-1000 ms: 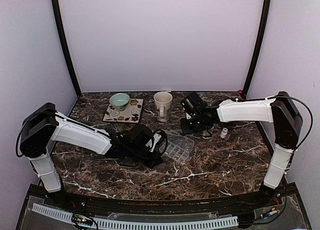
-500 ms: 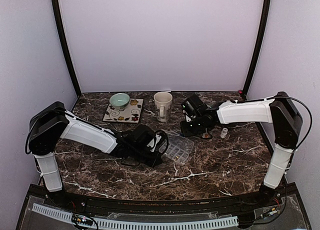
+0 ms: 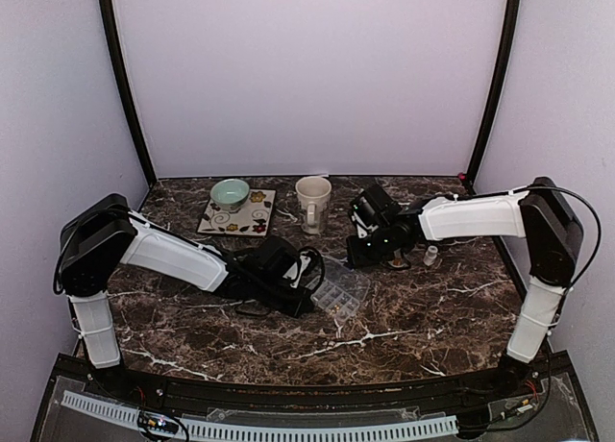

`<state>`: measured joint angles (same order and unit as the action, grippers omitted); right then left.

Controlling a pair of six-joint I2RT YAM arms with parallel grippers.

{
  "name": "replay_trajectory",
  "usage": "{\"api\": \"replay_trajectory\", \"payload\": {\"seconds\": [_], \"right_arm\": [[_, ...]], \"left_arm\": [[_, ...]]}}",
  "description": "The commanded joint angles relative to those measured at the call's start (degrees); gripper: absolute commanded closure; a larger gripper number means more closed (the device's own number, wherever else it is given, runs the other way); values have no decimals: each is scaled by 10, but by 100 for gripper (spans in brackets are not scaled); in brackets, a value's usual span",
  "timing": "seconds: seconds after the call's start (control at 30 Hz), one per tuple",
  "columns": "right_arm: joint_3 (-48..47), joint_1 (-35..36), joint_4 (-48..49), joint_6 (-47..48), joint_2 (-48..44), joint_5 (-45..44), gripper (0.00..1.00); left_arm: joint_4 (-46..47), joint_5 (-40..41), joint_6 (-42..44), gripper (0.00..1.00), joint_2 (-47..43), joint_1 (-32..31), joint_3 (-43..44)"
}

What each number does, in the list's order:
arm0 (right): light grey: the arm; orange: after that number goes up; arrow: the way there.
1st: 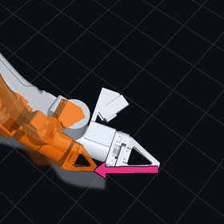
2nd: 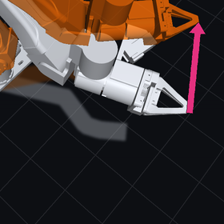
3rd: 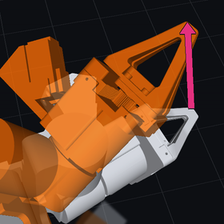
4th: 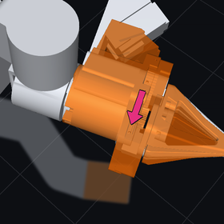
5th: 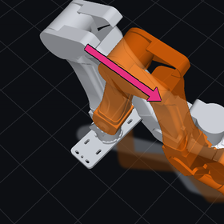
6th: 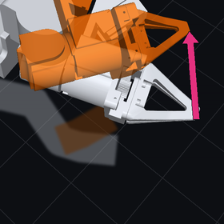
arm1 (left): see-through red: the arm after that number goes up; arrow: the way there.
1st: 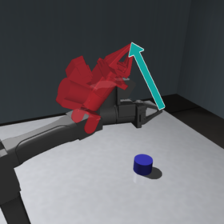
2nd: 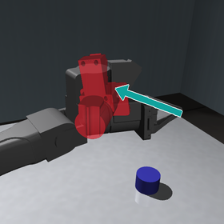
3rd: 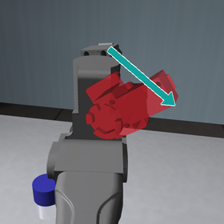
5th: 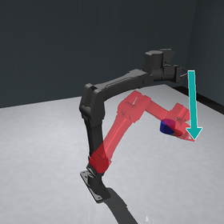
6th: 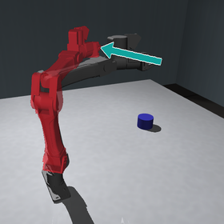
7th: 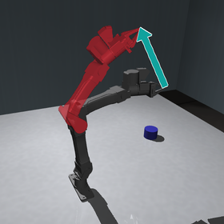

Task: Sort the pills into containers
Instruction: Hold the pill container at the center of the board, then close the lid of the pill container on the pill container.

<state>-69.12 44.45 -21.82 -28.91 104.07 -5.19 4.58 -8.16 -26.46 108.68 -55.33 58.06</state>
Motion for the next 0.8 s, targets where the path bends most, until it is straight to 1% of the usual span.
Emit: {"api": "replay_trajectory", "payload": {"seconds": [0.0,0.43,0.63,0.77], "right_arm": [[6,-3,21,-8,-36,25,77],[18,3,29,-24,-58,57,78],[22,4,-4,-19,-93,-19,78],[27,4,-23,-16,-114,-39,78]], "left_arm": [[-12,4,-6,100,11,6,1],[-4,7,-10,100,10,8,-1],[2,7,-10,100,6,9,-11],[3,8,-11,100,6,10,-13]]}}
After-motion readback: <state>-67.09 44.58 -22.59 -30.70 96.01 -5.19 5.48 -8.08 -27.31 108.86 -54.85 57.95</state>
